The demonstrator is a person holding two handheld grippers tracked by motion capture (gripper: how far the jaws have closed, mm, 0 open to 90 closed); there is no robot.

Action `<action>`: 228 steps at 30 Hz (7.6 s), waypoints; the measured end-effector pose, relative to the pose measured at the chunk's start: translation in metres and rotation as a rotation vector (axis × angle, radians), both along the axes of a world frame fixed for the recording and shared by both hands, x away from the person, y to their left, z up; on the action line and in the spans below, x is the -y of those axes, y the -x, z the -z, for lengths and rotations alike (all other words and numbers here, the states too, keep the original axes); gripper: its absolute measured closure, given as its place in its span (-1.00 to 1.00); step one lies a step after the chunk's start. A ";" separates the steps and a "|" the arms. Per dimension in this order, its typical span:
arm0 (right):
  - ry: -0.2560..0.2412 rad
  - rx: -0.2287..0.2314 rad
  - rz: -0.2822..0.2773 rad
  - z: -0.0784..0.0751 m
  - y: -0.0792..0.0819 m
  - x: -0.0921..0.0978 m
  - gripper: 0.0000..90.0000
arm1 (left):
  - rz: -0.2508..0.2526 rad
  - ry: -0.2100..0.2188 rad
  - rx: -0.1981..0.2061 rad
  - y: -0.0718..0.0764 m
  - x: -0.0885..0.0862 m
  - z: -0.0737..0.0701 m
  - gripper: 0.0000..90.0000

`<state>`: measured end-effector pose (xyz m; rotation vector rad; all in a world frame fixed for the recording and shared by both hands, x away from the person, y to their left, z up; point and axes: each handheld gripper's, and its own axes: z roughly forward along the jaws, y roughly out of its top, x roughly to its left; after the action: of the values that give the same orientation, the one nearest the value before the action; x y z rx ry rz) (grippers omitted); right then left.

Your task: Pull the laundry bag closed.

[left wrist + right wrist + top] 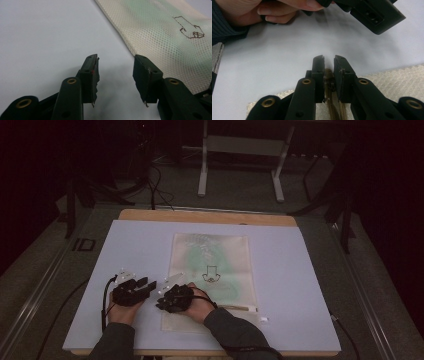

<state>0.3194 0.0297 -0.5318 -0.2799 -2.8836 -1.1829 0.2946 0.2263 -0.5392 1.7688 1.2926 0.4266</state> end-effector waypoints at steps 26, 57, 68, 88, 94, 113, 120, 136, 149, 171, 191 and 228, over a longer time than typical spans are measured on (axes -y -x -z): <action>0.008 0.014 -0.011 -0.003 0.006 0.001 0.80 | 0.002 0.003 0.000 0.000 0.001 0.001 0.20; -0.058 -0.032 -0.019 -0.012 0.005 0.036 0.85 | 0.010 0.006 0.001 0.001 0.000 0.000 0.19; -0.019 -0.036 -0.021 -0.008 0.003 0.038 0.78 | 0.028 0.018 0.004 0.006 0.000 -0.002 0.21; -0.002 -0.031 -0.019 0.001 0.006 0.041 0.82 | 0.177 0.046 -0.028 0.022 0.013 -0.008 0.70; -0.018 -0.050 -0.024 0.002 0.003 0.043 0.82 | 0.242 0.042 -0.030 0.031 0.020 -0.009 0.96; -0.029 -0.069 -0.025 0.003 0.001 0.044 0.82 | 0.322 0.013 -0.085 0.059 0.034 -0.005 0.97; -0.028 -0.072 -0.025 0.003 0.001 0.044 0.82 | 0.383 -0.021 -0.096 0.067 0.038 -0.003 0.97; -0.031 -0.079 -0.027 0.003 0.000 0.044 0.82 | 0.423 -0.094 -0.092 0.065 0.049 0.003 0.98; -0.021 -0.052 -0.042 0.002 0.001 0.046 0.83 | 0.376 -0.055 -0.146 0.063 0.050 0.003 1.00; 0.003 -0.032 -0.067 0.000 0.004 0.058 0.83 | 0.374 -0.010 -0.162 0.061 0.046 0.003 0.99; -0.007 -0.023 -0.054 0.002 0.005 0.053 0.83 | 0.282 -0.011 -0.116 0.051 0.047 0.001 0.99; 0.056 -0.026 -0.079 -0.005 0.003 0.061 0.83 | 0.266 0.001 -0.097 0.048 0.047 0.001 0.98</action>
<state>0.3164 -0.0311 -0.5273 -0.1782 -2.8798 -1.0798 0.2464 0.1789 -0.5398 1.9475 1.1014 0.1924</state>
